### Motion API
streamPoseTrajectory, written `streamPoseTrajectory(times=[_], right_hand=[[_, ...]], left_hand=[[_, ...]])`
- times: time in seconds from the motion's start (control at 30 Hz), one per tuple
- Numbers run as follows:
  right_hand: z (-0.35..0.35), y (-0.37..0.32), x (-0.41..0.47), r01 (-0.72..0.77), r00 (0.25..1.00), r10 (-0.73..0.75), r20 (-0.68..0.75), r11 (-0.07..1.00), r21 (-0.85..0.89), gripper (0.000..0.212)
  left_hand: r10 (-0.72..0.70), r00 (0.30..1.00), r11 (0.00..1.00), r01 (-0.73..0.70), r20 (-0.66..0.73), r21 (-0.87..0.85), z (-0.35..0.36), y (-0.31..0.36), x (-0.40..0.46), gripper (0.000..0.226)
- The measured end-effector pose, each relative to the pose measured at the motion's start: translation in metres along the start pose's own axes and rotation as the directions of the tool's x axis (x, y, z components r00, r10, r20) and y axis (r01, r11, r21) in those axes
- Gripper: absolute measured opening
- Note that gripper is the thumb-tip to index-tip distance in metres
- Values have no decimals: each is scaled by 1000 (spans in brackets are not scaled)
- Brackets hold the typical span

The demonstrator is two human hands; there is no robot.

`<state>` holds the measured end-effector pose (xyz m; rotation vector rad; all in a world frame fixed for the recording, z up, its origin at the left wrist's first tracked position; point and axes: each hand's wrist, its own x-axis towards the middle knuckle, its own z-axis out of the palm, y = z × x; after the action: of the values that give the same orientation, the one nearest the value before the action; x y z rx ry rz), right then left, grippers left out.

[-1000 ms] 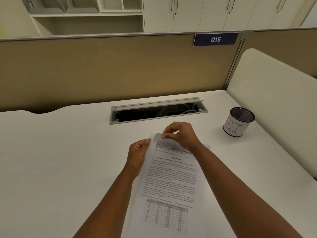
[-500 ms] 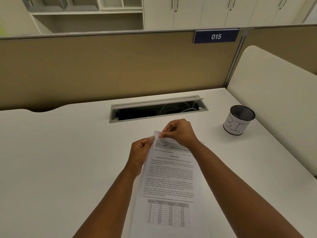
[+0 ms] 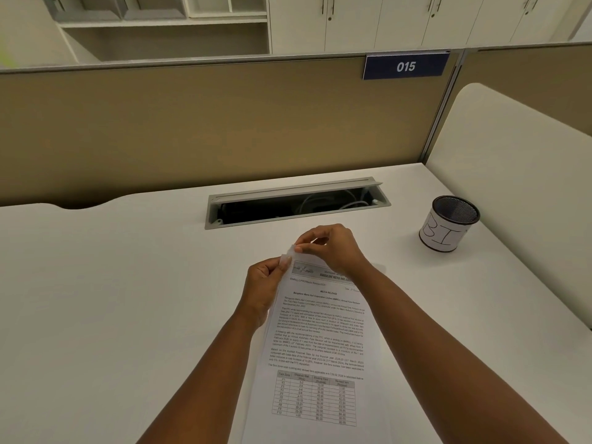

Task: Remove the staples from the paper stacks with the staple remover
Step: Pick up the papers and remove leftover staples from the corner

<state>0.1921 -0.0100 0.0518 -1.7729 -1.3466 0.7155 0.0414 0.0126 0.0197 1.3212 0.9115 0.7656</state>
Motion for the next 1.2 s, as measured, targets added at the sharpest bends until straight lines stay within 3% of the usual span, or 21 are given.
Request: streamPoseTrajectory(times=[0.23,0.37,0.43,0.57,0.77,1.03,1.2], right_hand=[[2,0,-2,90,988,-88,-123,996,12,14],[-2,2,-2,126,962,-93,-258,986,112,11],[-8,3,-1,119,968,-93,-232,988,101,10],[-4,1,-1,111,993,-111,-43,994,-18,11],[6,-1,-1,91,987,-85,-140,995,38,11],[6,-5,-3,8,993,14,-121,984,181,13],[7,-5,-5,101,986,-83,-143,987,124,10]], left_hand=[[-38,999,997,37,-19,-74,0,4,0,26],[-60,998,992,56,-36,-112,2,8,0,26],[-73,996,991,66,-58,-120,1,9,-1,25],[-57,995,995,49,-86,-88,0,9,-2,24],[-2,996,999,-2,-92,-35,4,6,0,26],[40,998,999,-40,-39,16,-1,2,1,26],[-15,999,999,12,-51,-48,0,4,-1,29]])
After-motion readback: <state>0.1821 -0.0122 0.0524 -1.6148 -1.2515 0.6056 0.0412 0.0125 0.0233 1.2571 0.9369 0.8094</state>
